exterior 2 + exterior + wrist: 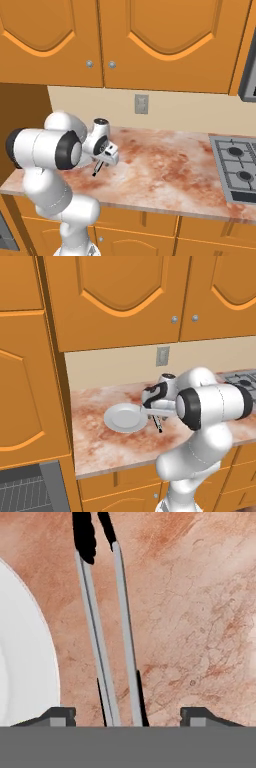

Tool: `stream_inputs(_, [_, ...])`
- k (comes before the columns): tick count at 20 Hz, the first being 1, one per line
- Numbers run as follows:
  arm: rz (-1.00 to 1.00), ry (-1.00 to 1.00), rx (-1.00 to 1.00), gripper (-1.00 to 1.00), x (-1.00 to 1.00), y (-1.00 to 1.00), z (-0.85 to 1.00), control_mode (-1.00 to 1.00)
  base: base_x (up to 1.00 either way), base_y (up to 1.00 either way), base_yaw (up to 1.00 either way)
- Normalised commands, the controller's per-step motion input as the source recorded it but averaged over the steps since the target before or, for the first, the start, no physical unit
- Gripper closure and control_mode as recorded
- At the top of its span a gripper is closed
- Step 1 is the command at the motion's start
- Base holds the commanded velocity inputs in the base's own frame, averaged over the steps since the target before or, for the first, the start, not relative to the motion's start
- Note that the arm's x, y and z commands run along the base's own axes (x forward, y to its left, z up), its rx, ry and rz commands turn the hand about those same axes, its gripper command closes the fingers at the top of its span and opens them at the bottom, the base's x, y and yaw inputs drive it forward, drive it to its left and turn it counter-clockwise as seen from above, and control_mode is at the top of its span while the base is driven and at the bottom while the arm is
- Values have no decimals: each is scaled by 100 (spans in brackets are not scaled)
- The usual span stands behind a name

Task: Pick up the tongs from the counter and place them near the plate next to the oven.

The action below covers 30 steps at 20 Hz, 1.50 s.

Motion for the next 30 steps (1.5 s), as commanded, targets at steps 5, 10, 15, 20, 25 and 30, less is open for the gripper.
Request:
stream_inputs(5, [-4, -4, 7, -100, -43, -5, 32, -100, 0, 0, 0])
stream_inputs(10, [-2, -5, 2, -100, -33, -6, 65, -100, 0, 0, 0])
stream_inputs(15, [-2, -6, 0, -100, -33, -10, 88, -100, 0, 0, 0])
stream_inputs(20, [-3, -6, 0, -100, -54, -7, 88, -100, 0, 0, 0])
stream_inputs(25, [-1, -9, 0, -100, -79, 0, 59, -100, 0, 0, 0])
stream_inputs(30, [0, -14, 0, -100, -100, 15, 2, -100, 0, 0, 0])
